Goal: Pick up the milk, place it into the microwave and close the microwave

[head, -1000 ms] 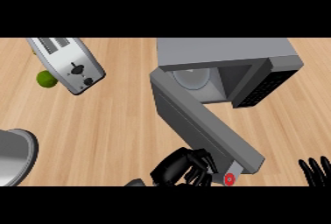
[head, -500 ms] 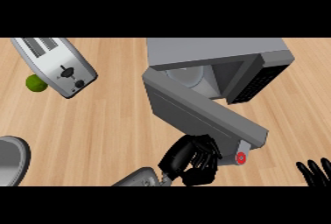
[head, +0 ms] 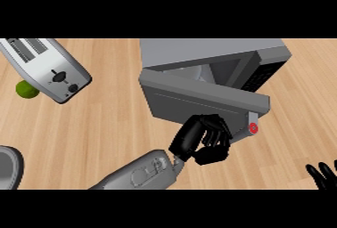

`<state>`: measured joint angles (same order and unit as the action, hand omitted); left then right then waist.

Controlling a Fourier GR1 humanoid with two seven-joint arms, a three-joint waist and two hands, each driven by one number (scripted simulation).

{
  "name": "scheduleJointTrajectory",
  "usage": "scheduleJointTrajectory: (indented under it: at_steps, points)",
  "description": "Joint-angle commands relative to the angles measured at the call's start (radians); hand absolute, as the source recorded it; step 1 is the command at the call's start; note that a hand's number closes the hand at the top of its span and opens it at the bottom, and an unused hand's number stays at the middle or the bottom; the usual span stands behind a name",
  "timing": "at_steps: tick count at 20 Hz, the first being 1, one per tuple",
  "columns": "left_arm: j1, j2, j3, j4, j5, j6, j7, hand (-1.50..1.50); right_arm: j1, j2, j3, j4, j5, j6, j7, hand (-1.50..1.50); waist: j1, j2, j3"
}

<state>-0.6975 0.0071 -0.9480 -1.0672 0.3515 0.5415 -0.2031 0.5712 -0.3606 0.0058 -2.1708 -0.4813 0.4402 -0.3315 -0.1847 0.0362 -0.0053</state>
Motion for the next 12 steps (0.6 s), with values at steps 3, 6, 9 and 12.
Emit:
scheduleJointTrajectory:
  at_steps: [3, 6, 9, 12]
  points:
    - [-0.121, -0.007, 0.036, 0.083, 0.110, 0.032, -0.046, 1.50, -0.016, -0.019, -0.005, -0.049, -0.041, -0.024, 0.060, -1.50, -0.024, 0.012, 0.000]
    - [-0.174, -0.007, 0.068, 0.123, 0.170, 0.029, -0.052, 1.50, -0.028, -0.028, -0.011, -0.054, -0.046, -0.043, 0.090, -1.50, -0.025, 0.017, 0.001]
    - [-0.187, -0.007, 0.088, 0.176, 0.224, 0.007, -0.089, 1.50, -0.024, -0.033, -0.013, -0.064, -0.059, -0.040, 0.097, -1.50, -0.032, 0.020, 0.002]
    - [-0.225, -0.007, 0.105, 0.203, 0.270, 0.017, -0.103, 1.50, -0.039, -0.033, -0.013, -0.078, -0.077, -0.051, 0.111, -1.50, -0.046, 0.026, 0.002]
